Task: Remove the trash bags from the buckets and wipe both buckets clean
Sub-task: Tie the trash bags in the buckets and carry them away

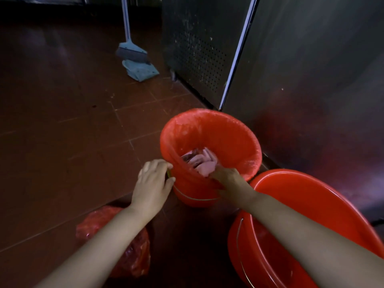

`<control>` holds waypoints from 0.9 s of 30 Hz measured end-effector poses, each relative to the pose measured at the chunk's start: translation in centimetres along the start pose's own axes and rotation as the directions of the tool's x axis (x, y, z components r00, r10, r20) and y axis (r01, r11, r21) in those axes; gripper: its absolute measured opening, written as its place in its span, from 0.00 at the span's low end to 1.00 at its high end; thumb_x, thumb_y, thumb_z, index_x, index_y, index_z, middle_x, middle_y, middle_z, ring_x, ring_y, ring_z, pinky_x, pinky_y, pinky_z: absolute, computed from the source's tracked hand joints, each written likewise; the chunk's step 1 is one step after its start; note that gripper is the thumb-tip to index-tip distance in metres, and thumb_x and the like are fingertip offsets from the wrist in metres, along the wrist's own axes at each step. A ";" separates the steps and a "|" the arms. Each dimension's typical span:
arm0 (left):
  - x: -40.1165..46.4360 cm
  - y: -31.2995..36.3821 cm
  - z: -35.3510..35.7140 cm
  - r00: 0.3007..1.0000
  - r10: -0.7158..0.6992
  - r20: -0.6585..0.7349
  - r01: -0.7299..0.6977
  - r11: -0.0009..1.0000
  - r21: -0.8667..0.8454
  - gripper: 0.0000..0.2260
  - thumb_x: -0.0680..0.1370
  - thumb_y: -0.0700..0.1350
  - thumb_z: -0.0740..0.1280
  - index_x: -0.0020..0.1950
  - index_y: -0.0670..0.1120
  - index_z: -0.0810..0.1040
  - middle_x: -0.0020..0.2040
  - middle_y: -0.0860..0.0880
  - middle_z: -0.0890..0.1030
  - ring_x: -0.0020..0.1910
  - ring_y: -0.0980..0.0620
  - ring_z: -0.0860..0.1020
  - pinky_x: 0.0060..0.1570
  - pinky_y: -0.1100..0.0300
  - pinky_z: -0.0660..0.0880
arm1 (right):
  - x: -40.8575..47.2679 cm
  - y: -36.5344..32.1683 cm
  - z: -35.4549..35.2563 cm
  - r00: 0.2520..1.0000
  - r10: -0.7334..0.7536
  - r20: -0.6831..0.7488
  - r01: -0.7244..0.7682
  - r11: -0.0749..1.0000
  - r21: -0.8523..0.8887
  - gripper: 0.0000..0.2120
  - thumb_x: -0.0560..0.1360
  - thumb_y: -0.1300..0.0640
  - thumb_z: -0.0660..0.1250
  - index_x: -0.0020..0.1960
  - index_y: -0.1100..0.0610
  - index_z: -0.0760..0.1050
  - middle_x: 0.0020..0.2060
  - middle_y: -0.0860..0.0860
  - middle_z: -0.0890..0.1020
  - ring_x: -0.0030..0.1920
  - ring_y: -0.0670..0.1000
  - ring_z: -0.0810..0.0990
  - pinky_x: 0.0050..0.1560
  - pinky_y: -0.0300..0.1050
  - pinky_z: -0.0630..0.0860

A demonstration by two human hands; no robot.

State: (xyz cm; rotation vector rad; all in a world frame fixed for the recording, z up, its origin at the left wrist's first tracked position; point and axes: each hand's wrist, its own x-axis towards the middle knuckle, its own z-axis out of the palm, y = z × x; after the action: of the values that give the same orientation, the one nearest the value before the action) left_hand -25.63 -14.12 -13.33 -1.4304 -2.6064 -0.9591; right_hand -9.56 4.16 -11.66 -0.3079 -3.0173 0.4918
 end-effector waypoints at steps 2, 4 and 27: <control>0.0 0.0 -0.2 0.999 0.016 -0.039 -0.015 1.000 0.015 0.15 0.75 0.47 0.68 0.60 0.47 0.74 0.60 0.50 0.73 0.62 0.49 0.68 0.63 0.54 0.62 | -1.5 0.1 -0.3 0.998 -0.060 0.031 0.058 0.995 0.087 0.23 0.57 0.74 0.70 0.53 0.66 0.80 0.50 0.58 0.82 0.53 0.56 0.80 0.56 0.45 0.75; 0.3 -0.2 -0.5 0.995 -0.014 -0.098 0.018 0.999 0.041 0.17 0.74 0.47 0.68 0.62 0.46 0.74 0.61 0.49 0.73 0.63 0.48 0.66 0.63 0.52 0.61 | -2.8 -0.5 -0.9 0.994 -0.102 0.045 0.092 0.980 0.177 0.22 0.58 0.73 0.72 0.52 0.64 0.81 0.49 0.53 0.82 0.51 0.43 0.77 0.55 0.26 0.68; -0.1 0.3 -4.4 0.987 -0.159 0.026 0.126 0.863 0.489 0.05 0.67 0.27 0.65 0.40 0.33 0.77 0.40 0.35 0.75 0.41 0.35 0.77 0.37 0.46 0.75 | -7.0 -0.9 -5.3 0.970 -0.087 0.228 0.168 0.916 -0.365 0.07 0.72 0.61 0.63 0.46 0.55 0.80 0.45 0.52 0.80 0.48 0.53 0.78 0.47 0.47 0.76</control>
State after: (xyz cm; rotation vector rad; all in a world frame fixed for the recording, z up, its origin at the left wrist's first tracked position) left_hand -26.55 -16.38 -9.66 -1.1644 -2.7497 -0.2174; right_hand -2.40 3.51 -6.62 -0.0769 -3.2952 -0.0895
